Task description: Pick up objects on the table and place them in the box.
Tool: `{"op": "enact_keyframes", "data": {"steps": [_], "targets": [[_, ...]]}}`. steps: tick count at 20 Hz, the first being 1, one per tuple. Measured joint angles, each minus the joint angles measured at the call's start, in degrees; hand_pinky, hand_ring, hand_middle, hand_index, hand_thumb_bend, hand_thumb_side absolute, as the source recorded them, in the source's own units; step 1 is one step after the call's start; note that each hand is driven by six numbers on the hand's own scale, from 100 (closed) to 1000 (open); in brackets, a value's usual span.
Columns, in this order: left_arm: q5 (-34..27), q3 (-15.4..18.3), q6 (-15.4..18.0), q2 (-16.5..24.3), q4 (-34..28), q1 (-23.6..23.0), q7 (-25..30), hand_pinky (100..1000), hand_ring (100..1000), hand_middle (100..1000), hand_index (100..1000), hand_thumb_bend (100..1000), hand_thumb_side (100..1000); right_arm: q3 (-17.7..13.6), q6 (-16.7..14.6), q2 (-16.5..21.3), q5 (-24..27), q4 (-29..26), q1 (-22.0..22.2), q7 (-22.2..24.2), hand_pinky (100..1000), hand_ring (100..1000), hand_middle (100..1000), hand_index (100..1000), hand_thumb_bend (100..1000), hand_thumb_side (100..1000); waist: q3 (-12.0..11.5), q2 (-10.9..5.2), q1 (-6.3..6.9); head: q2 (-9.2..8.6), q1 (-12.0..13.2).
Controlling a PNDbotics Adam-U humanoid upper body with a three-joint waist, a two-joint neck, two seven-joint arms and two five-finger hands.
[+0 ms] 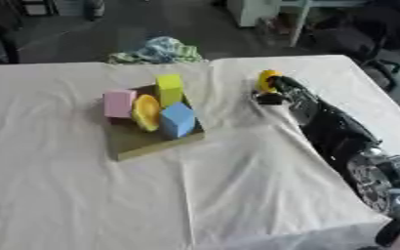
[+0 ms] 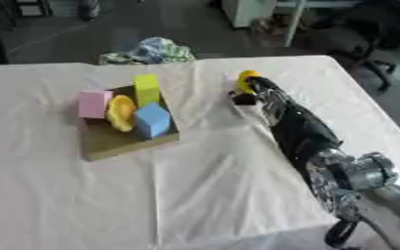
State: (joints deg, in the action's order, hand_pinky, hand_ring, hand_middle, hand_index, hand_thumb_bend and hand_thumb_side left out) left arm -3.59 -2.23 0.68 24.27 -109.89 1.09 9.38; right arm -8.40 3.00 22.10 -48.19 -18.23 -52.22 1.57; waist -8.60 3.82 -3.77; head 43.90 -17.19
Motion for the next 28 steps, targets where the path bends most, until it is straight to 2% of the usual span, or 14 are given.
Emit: {"op": "enact_keyframes", "data": {"steps": [3, 7, 12, 16, 18, 22, 28], "targets": [[0.0, -0.08, -0.06, 0.0, 0.0, 0.02, 0.09, 726, 518, 624, 789, 169, 882, 1.25, 1.77, -0.17, 0.5, 0.23, -0.01, -1.95, 821, 830, 756, 876, 198, 400, -0.16, 0.0, 0.0, 0.0, -0.18], [0.0, -0.08, -0.08, 0.0, 0.0, 0.02, 0.11, 727, 518, 624, 789, 167, 882, 1.32, 3.33, -0.17, -0.4, -1.03, 0.01, -5.52, 803, 797, 738, 891, 199, 412, -0.25, 0.0, 0.0, 0.0, -0.49], [0.06, -0.08, -0.09, 0.06, 0.0, 0.02, 0.11, 727, 517, 624, 789, 167, 882, 0.99, 2.51, -0.09, -1.82, -3.73, -0.74, -9.36, 804, 799, 750, 901, 184, 415, 0.06, 0.03, -0.19, 0.0, -0.58], [0.13, -0.08, -0.09, 0.54, 0.0, 0.03, 0.11, 727, 517, 624, 789, 167, 882, 0.48, 2.01, 1.07, -2.47, -5.45, -1.68, -10.01, 810, 821, 814, 926, 195, 472, -0.67, 0.09, -0.94, 0.0, -0.74], [0.2, -0.07, -0.06, 0.93, -0.07, 0.14, 0.08, 728, 517, 624, 789, 165, 881, -0.14, 2.35, 1.73, -2.11, -5.56, -1.7, -10.28, 817, 837, 852, 940, 200, 502, -1.56, 0.76, -1.24, 0.0, -1.16], [0.68, 0.36, 0.25, 1.69, -0.61, 0.43, -0.28, 728, 517, 624, 790, 165, 880, -1.16, 3.43, 3.17, 0.57, -4.9, -1.1, -11.55, 820, 849, 869, 946, 195, 522, -2.91, 2.27, -1.69, 0.0, -2.75], [1.61, 1.24, 0.53, 2.33, -1.58, 0.35, -1.16, 728, 516, 624, 790, 162, 885, -2.13, 5.68, 5.93, 5.78, -2.57, -0.11, -15.67, 810, 836, 842, 934, 174, 533, -4.44, 4.21, -1.84, 0.0, -5.47]]}}
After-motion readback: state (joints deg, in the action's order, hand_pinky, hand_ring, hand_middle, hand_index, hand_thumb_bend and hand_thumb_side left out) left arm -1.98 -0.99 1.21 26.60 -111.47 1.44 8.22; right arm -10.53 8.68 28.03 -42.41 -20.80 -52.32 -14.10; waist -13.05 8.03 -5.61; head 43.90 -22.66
